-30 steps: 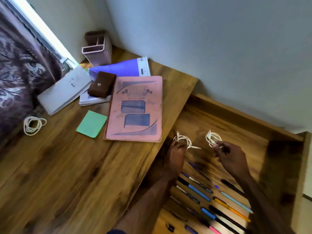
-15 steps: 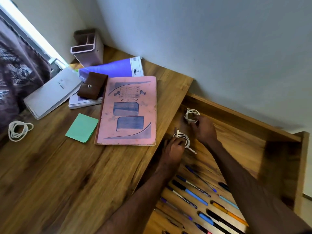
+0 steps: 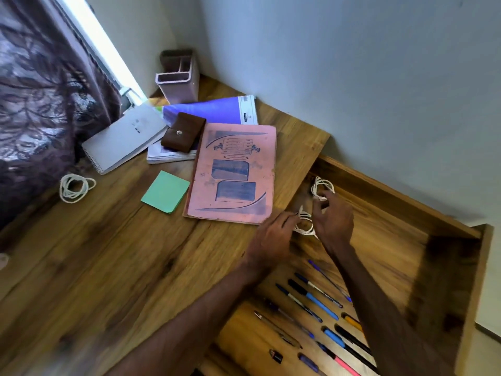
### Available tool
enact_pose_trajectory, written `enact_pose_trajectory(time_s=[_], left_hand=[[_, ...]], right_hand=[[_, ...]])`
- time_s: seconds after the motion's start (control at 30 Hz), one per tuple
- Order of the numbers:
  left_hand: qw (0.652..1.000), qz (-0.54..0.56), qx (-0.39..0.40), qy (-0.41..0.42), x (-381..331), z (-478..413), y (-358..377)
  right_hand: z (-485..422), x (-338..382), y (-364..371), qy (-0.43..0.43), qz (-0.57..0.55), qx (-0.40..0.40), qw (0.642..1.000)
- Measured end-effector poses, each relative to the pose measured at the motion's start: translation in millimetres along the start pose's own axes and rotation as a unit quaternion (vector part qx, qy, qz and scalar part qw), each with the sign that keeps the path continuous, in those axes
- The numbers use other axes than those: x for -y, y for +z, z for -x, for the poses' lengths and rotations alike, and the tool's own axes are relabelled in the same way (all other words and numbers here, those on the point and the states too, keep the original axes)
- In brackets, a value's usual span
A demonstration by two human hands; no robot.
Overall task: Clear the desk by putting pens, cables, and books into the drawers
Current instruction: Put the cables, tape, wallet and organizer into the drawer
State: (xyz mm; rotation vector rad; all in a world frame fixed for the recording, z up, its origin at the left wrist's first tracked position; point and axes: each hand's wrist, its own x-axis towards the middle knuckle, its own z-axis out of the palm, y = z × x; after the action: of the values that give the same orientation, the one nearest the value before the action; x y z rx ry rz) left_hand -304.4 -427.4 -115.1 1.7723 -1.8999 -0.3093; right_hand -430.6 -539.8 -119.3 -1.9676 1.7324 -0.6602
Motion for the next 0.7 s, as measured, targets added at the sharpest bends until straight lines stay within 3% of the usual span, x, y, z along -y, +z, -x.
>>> enact_pose_trajectory(time_s=[0.1,0.23,0.4,0.63,0.7], left_hand=[[0.998,-0.019,-0.055,-0.002,17.0,15.3,-40.8],[0.990,-0.030,-0.121,-0.071,46.6,49.0,-102.0],[0.969,-0.077,-0.112,-0.207,106.8,126.9,-176.8],[0.888,-0.076,-0.130,-0.434,181.0,250.5,-243.0],[0.873,-0.099,-0.108,-0.466,194.6,271.3,-254.3]], right_hand=[[14.3,49.6,-3.3,-0.035,-0.031,-0.010,0.999],[40.1,123.6,5.0,-0.104,-0.073,0.004,0.992],[93.6,211.5,43.5,-0.185,-0.095,0.091,0.974],[164.0,303.7,111.5,-0.262,-0.055,0.229,0.936],[179.3,320.9,127.8,-0.274,-0.035,0.256,0.926]])
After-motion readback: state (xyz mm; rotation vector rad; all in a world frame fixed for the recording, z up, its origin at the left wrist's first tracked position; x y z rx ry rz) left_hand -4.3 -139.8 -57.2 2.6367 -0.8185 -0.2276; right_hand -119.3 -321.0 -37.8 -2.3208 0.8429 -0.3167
